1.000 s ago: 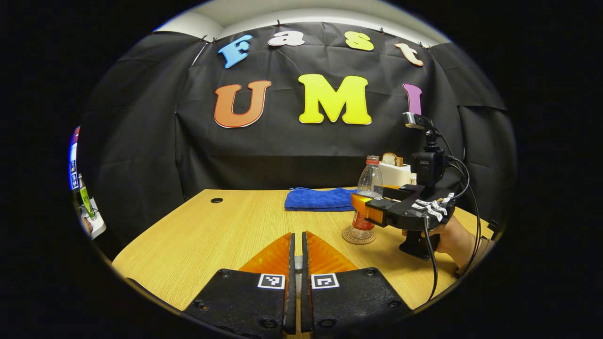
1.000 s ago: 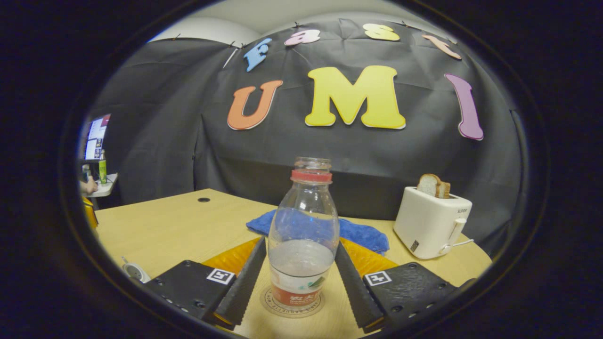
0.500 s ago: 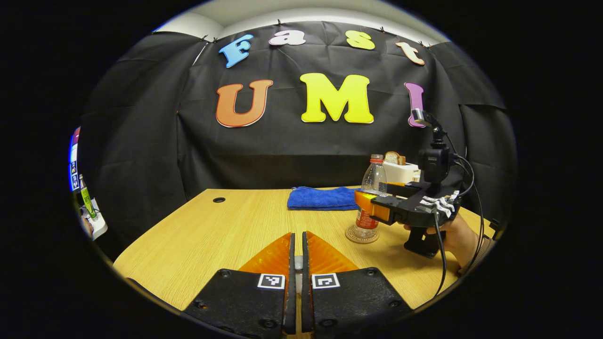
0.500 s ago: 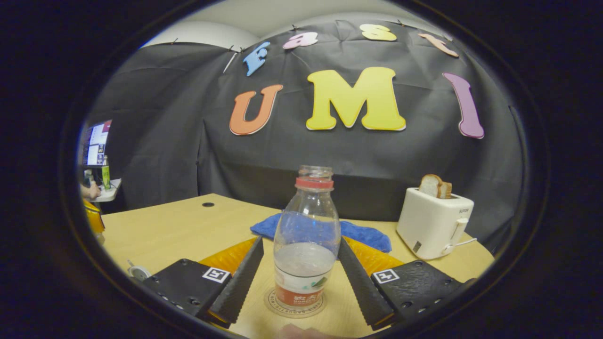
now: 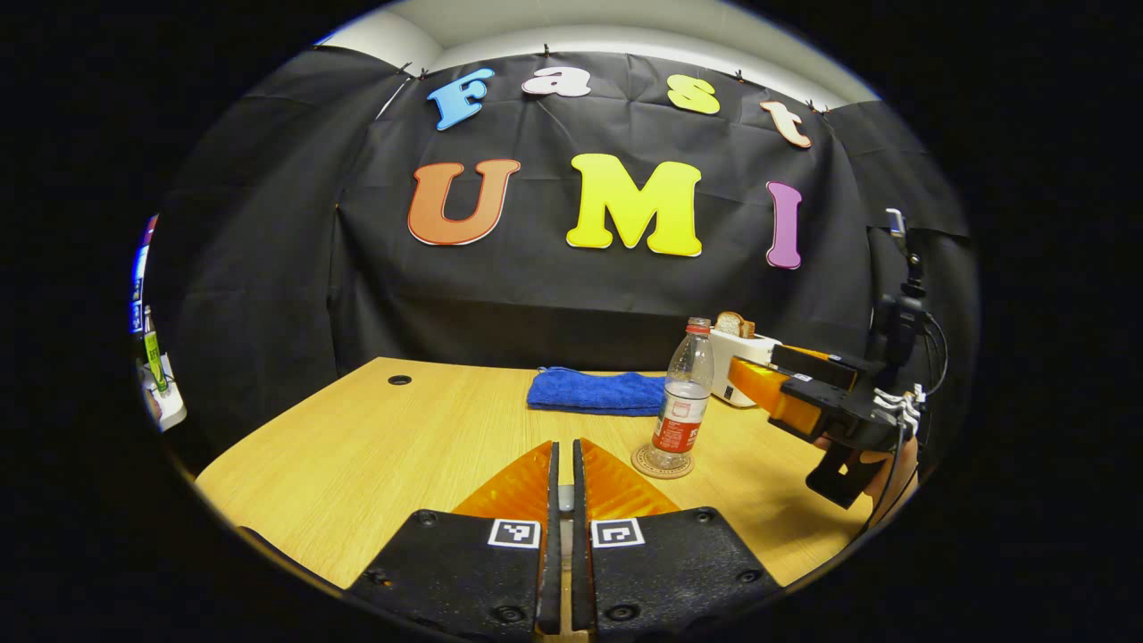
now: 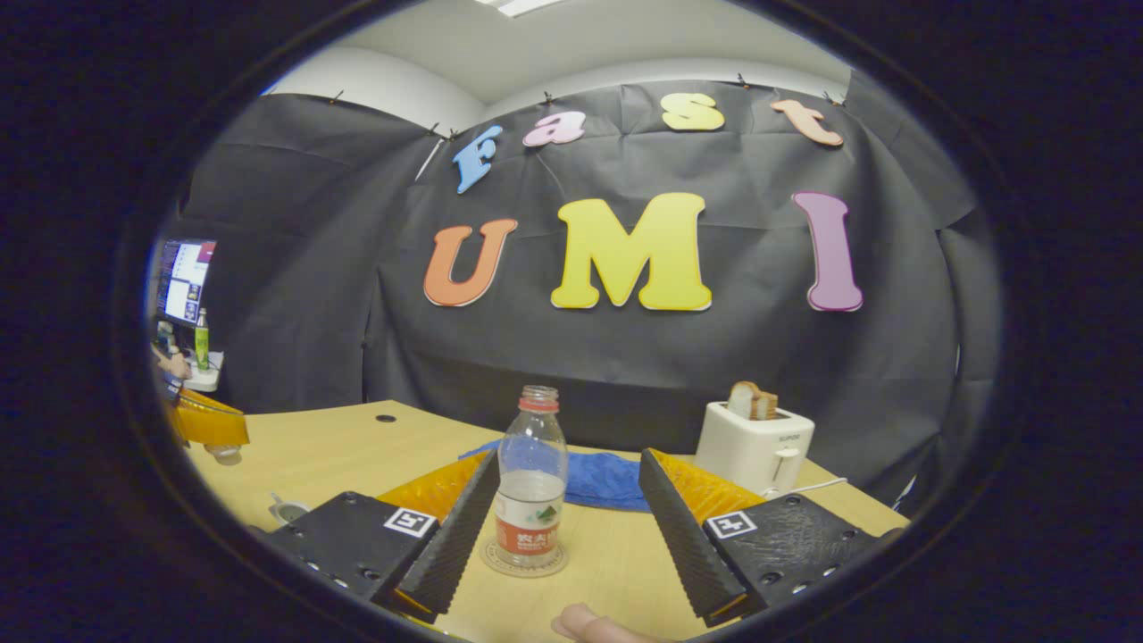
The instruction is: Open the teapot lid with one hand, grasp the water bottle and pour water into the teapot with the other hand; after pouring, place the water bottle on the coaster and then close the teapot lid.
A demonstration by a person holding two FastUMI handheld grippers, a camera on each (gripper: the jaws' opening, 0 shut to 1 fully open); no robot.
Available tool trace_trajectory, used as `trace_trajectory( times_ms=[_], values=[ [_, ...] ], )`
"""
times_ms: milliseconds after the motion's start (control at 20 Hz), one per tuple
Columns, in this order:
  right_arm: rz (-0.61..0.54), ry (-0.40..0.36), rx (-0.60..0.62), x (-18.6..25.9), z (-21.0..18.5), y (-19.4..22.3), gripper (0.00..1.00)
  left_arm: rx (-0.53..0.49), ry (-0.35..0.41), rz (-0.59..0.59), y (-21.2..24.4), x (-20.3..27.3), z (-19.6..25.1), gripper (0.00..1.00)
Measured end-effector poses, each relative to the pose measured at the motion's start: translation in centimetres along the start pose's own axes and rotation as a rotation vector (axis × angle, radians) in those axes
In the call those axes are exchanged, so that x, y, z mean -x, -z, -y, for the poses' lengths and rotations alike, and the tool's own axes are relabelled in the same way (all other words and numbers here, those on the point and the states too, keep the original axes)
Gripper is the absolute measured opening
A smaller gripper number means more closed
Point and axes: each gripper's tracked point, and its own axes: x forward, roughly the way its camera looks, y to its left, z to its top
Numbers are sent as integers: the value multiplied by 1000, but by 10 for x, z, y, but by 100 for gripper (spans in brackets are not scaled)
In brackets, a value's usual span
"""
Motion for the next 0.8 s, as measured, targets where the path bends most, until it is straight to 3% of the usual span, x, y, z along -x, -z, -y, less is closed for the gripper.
trace_trajectory(
  times_ms=[250, 550, 800],
  values=[
    [36, 18, -21, 52, 20, 7, 95, -11, 44, -18, 19, -12, 25, 7],
    [47, 13, -26, 63, 25, 12, 95, -9, -20, -101, 61, -37, 8, 8],
    [24, -6, -46, 59, 20, 27, 96, -38, -70, -90, 62, -47, -3, 8]
  ],
)
